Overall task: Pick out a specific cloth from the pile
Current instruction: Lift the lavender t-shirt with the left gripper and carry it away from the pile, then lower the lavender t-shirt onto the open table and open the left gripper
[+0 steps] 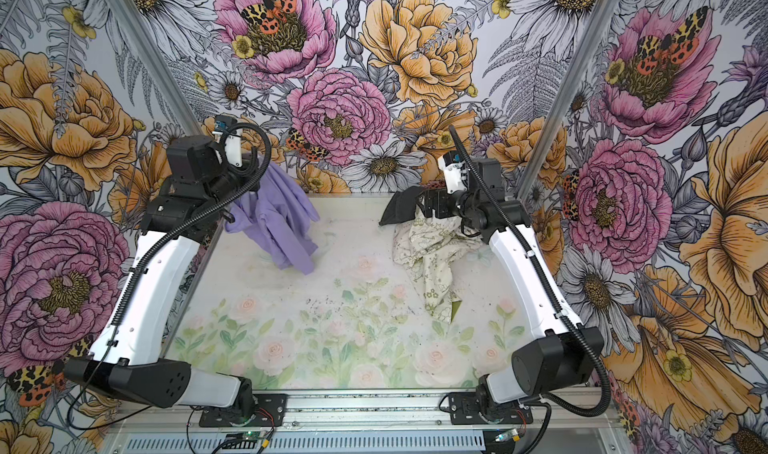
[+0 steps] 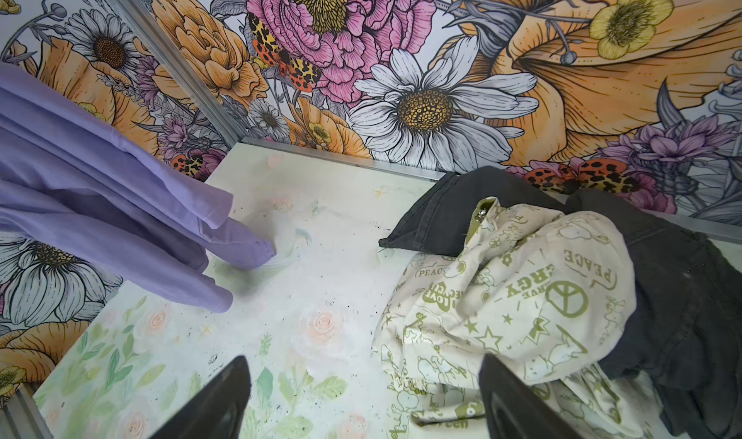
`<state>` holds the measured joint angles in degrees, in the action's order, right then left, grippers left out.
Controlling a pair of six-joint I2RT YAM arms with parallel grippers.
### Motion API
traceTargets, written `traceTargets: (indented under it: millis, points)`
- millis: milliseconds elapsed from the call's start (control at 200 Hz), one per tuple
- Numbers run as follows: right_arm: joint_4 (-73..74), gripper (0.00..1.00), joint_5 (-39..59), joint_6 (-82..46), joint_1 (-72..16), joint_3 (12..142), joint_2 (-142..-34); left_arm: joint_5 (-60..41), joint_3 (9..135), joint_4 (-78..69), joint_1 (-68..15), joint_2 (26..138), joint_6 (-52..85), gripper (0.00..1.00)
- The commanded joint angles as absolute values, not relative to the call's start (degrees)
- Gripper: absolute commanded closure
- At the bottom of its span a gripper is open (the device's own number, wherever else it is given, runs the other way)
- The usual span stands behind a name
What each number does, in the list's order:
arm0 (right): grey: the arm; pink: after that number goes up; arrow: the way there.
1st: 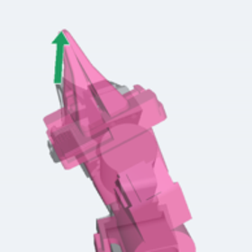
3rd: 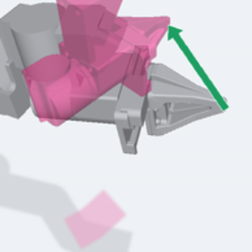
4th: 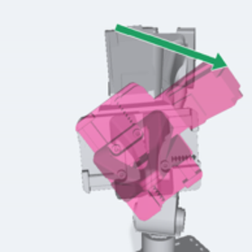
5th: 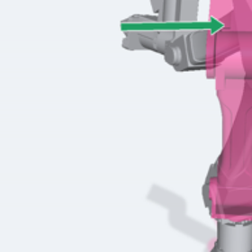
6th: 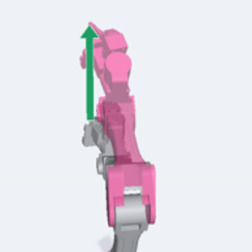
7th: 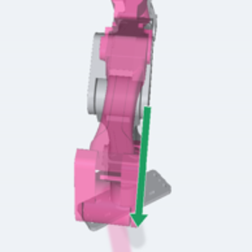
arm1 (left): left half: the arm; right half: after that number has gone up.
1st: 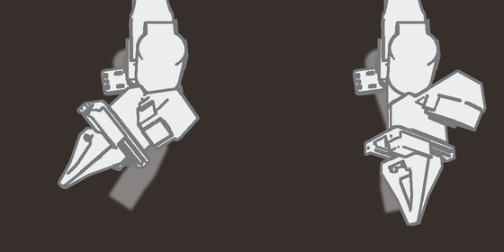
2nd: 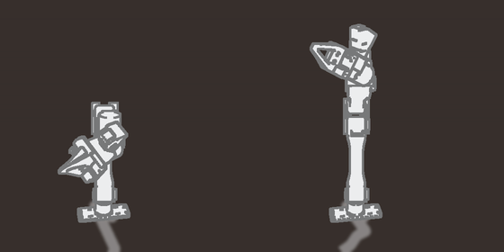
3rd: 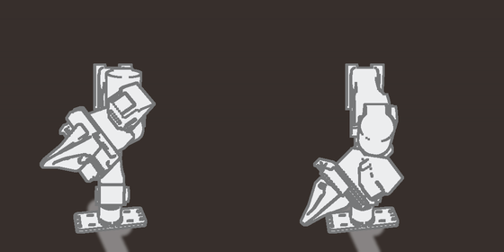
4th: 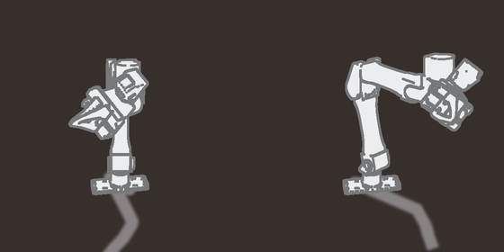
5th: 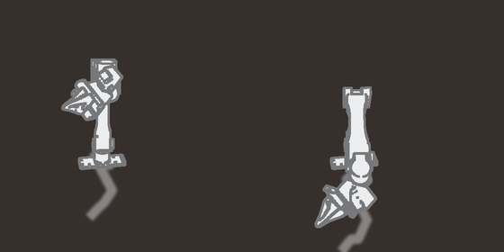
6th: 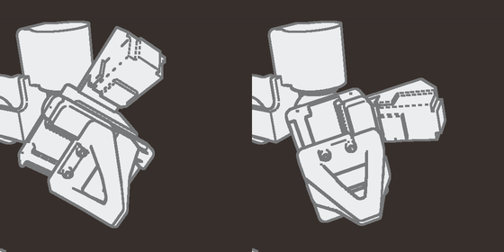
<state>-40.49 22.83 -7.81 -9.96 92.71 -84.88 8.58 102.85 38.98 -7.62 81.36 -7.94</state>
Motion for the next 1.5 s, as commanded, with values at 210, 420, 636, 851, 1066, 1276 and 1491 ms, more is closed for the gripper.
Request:
traceTargets:
  millis: [210,420,636,851,1066,1276,1491]
  points:
    - [-39.85,0.11,23.82,-6.93,-10.48,95.70,-87.44,8.86,99.63,36.17,2.76,80.87,-4.94,1.00]
    - [-39.81,0.11,23.51,-6.88,-10.48,96.24,-88.60,8.44,97.57,35.74,3.91,84.12,-2.55,1.00]
    - [-39.83,0.11,23.22,-6.94,-10.52,97.03,-89.71,6.03,88.26,30.50,3.91,87.58,3.29,1.00]
    - [-39.97,0.11,22.16,-7.42,-10.47,96.69,-89.82,0.76,80.56,24.35,3.47,94.58,11.43,1.00]
    - [-39.93,0.11,20.74,-7.67,-10.46,95.36,-88.59,-3.00,79.89,23.73,1.61,103.61,15.45,1.00]
    - [-39.99,0.11,19.70,-8.34,-10.41,93.88,-87.64,-6.89,80.89,23.86,1.16,112.68,19.48,1.00]
    - [-39.92,0.11,19.29,-9.05,-10.45,93.16,-87.56,-9.46,81.11,24.23,0.38,118.53,22.73,1.00]
